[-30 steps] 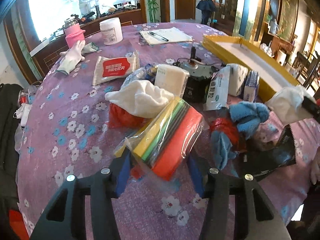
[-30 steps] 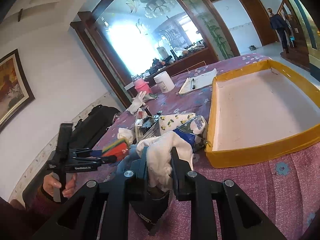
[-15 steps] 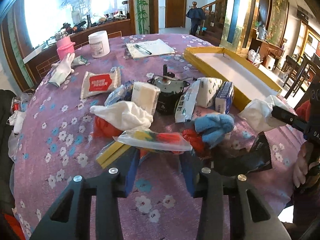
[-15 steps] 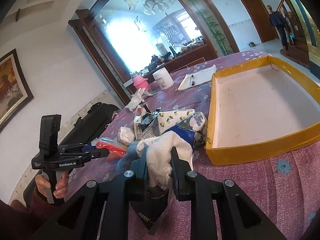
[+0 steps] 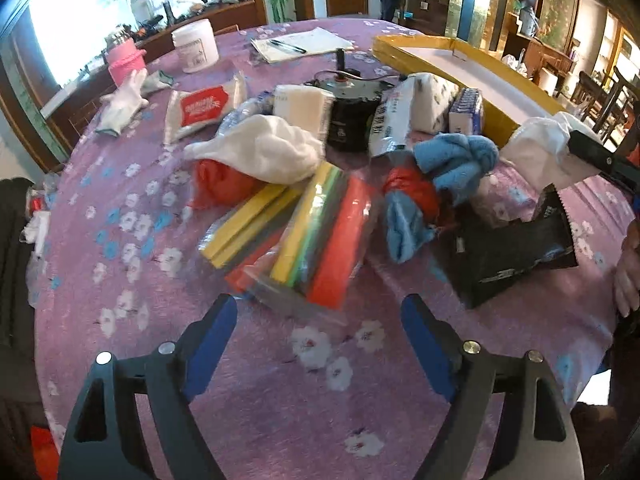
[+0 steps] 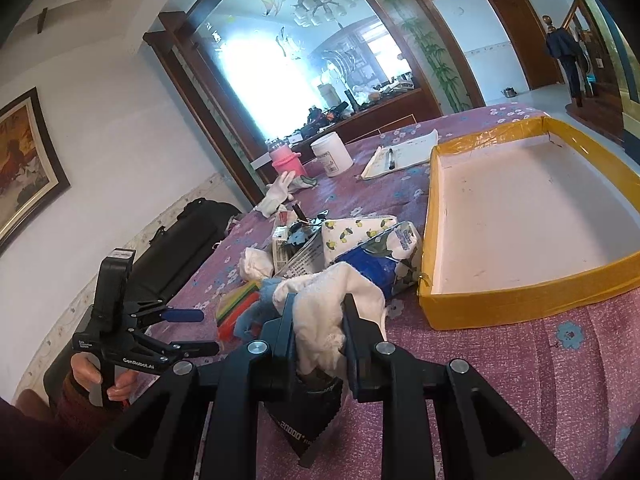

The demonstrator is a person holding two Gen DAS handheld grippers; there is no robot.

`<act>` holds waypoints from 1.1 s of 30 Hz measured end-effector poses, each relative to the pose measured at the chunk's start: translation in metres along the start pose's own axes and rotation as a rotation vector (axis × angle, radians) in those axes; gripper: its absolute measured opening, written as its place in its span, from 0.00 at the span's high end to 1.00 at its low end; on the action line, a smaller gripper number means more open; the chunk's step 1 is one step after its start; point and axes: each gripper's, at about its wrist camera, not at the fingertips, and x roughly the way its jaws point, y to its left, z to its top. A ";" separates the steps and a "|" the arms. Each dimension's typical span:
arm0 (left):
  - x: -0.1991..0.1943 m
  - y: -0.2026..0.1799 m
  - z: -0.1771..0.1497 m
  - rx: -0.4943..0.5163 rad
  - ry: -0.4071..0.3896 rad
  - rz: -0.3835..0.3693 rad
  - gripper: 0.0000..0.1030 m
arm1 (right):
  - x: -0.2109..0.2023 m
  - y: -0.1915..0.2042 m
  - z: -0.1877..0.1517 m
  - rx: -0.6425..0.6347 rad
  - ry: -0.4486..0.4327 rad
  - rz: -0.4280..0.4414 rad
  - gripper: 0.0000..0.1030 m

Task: Organize soft objects
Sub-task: 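Lift the white cloth with the right tool while the left tool grasps the bagged sponge strips, then carry the cloth and sponge bag over the yellow tray with both tools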

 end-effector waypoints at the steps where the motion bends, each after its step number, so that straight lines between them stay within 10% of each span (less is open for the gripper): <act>1: -0.001 0.001 0.001 0.001 -0.008 0.012 0.19 | 0.000 0.000 0.000 -0.001 0.002 0.001 0.79; 9: 0.032 -0.012 0.026 0.086 -0.020 0.091 0.19 | 0.001 0.001 0.000 0.000 -0.001 -0.007 0.79; 14: 0.034 -0.019 0.021 0.105 -0.059 0.182 0.64 | 0.002 0.001 -0.001 0.001 0.005 -0.014 0.79; 33: -0.037 -0.044 0.050 0.008 -0.213 -0.107 0.65 | -0.014 0.003 0.026 0.046 -0.013 0.065 0.79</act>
